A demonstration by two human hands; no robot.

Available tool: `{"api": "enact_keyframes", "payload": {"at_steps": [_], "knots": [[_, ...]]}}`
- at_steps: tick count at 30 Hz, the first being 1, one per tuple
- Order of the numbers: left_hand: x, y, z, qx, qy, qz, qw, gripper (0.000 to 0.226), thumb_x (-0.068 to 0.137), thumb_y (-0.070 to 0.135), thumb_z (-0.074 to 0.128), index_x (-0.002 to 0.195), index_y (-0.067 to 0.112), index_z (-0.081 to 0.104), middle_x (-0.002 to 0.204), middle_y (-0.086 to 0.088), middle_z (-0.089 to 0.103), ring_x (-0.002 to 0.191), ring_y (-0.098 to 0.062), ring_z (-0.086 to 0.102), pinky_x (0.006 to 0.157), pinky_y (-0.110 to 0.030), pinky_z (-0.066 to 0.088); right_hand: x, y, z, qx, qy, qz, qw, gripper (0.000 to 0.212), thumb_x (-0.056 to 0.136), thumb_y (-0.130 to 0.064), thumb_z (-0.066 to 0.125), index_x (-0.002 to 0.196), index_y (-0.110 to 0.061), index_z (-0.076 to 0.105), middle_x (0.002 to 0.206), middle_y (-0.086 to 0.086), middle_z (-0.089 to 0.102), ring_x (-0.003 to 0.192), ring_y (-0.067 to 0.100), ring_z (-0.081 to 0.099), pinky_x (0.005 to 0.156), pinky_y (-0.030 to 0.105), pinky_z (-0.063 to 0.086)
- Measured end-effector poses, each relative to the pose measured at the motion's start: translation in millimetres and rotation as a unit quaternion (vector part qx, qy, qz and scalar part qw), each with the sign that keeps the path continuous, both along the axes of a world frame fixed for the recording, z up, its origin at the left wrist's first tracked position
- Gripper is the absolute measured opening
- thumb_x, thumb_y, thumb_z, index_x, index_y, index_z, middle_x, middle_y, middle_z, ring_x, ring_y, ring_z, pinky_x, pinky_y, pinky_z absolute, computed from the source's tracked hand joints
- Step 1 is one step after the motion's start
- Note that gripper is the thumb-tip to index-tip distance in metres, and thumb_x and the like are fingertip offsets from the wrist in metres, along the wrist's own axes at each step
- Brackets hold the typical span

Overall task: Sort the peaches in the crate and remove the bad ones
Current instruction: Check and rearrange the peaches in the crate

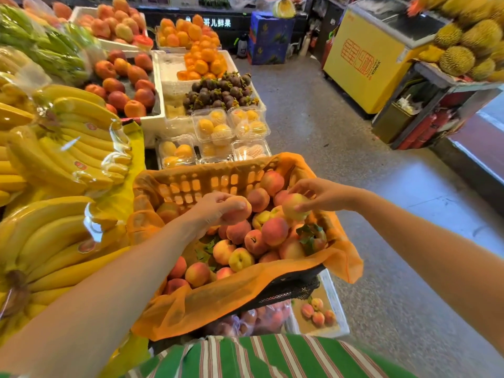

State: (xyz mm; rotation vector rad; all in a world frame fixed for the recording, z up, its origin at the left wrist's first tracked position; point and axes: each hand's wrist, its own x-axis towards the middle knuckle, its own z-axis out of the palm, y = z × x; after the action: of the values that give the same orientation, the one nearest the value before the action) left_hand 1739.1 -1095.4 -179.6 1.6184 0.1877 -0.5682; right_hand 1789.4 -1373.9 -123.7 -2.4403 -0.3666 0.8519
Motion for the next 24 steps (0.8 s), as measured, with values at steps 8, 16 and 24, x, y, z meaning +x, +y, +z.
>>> {"api": "enact_keyframes", "payload": {"at_steps": [8,16,24], "knots": [[12.3,-16.6,-2.5,0.035,-0.005,-0.012,0.999,0.026,0.080,0.031,0.076,0.100,0.022,0.062,0.115,-0.010,0.060,0.104,-0.023,0.060,0.085,-0.040,0.058,6.9,-0.2,-19.0,-0.263,-0.121,0.170,0.942,0.041,0.089,-0.035,0.061,0.127,-0.024,0.047,0.125,0.004,0.052,0.120,0.026,0.041,0.102,0.042,0.028],[23.7,-21.9,-8.1,0.002,0.030,-0.020,0.999,0.042,0.079,0.030,0.076,0.115,0.013,0.061,0.122,-0.009,0.055,0.107,-0.021,0.057,0.070,-0.027,0.058,7.8,7.0,-15.2,-0.252,-0.164,0.203,0.932,0.037,0.085,-0.036,0.062,0.119,-0.023,0.058,0.116,0.001,0.054,0.115,0.023,0.044,0.096,0.043,0.027],[31.2,-30.6,-12.5,-0.017,0.036,-0.024,0.999,0.043,0.074,0.030,0.080,0.113,0.015,0.066,0.124,-0.011,0.056,0.111,-0.026,0.057,0.081,-0.039,0.059,9.2,-2.4,-20.5,-0.165,-0.165,0.157,0.960,0.042,0.084,-0.041,0.067,0.122,-0.026,0.055,0.120,0.001,0.050,0.115,0.019,0.046,0.097,0.038,0.026]]}}
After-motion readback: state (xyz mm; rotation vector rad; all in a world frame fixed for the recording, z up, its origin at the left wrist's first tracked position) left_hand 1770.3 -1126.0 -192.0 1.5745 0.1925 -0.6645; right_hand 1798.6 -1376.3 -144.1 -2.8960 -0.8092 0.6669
